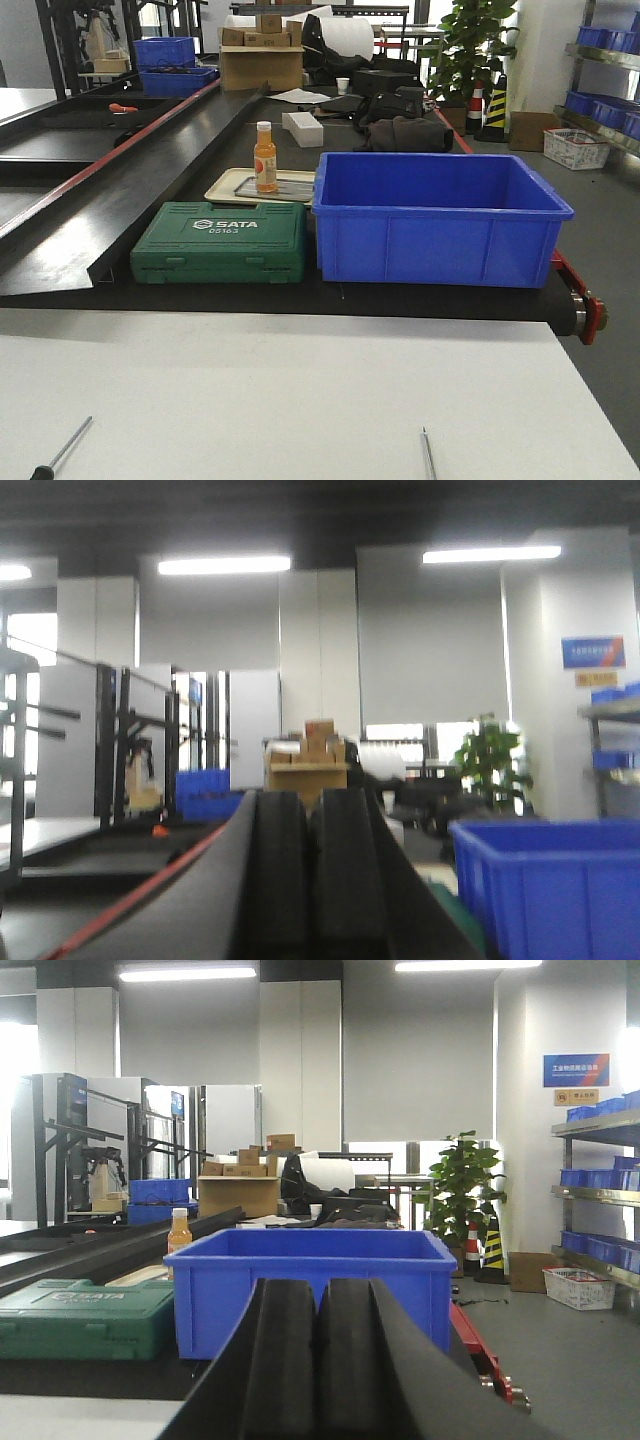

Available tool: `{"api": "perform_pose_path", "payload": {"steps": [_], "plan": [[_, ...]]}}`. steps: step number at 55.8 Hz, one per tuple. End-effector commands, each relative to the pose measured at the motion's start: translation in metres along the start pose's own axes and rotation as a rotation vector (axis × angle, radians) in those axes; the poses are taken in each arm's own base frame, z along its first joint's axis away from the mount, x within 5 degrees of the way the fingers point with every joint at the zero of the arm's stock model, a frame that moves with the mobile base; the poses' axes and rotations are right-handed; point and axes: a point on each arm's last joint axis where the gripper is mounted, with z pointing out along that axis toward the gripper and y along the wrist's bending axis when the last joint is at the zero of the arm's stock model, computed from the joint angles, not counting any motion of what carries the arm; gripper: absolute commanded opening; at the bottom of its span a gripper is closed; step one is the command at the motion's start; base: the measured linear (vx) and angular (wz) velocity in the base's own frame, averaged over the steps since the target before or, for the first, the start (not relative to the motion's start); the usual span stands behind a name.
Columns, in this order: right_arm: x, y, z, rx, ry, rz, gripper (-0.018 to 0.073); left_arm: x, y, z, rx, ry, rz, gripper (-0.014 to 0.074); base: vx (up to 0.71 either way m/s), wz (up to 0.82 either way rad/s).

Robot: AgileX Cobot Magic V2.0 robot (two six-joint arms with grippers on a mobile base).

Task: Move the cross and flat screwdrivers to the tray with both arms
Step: 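Lower both grippers over the two green-handled screwdrivers on the table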

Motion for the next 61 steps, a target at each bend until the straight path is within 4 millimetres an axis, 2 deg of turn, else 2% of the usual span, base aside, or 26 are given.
{"api": "perform_pose_path", "payload": {"steps": [1, 5, 8, 12, 23, 28, 35, 48, 54, 61], "plan": [[-0.040, 0.000, 0.013, 0.006, -0.039, -0.008, -0.0008, -0.041, -0.001, 0.011, 0.001, -0.073, -0.005, -0.0006, 0.00, 0.00], [-0.059, 0.000, 0.026, 0.007, -0.017, -0.008, -0.0006, -0.051, -0.002, 0.025, 0.007, 0.012, -0.003, -0.0006, 0.00, 0.00], [-0.071, 0.000, 0.038, 0.008, 0.003, -0.008, -0.0004, -0.051, -0.002, 0.037, 0.010, 0.078, -0.003, -0.0006, 0.00, 0.00], [-0.072, 0.000, 0.056, 0.009, 0.063, -0.008, -0.0001, -0.048, -0.003, 0.052, 0.009, 0.137, -0.002, -0.0004, 0.00, 0.00], [-0.049, -0.001, 0.092, 0.010, 0.200, 0.015, 0.0023, -0.020, -0.003, 0.079, 0.006, 0.291, -0.001, 0.0020, 0.00, 0.00], [-0.038, -0.001, 0.103, 0.011, 0.257, 0.016, 0.0060, -0.009, -0.003, 0.087, 0.005, 0.351, 0.000, 0.0074, 0.00, 0.00], [-0.023, -0.001, 0.115, 0.012, 0.333, 0.016, 0.0160, 0.006, -0.003, 0.096, 0.005, 0.433, 0.001, 0.0202, 0.00, 0.00], [-0.006, -0.002, 0.126, 0.012, 0.415, 0.009, 0.0466, 0.024, -0.003, 0.104, 0.005, 0.537, 0.002, 0.0491, 0.00, 0.00], [0.000, -0.002, 0.130, 0.012, 0.443, 0.009, 0.0540, 0.030, -0.003, 0.107, 0.002, 0.565, -0.006, 0.0545, 0.00, 0.00], [0.007, -0.002, 0.133, 0.013, 0.471, 0.012, 0.0549, 0.038, -0.002, 0.111, 0.000, 0.603, -0.008, 0.0546, 0.00, 0.00]]}}
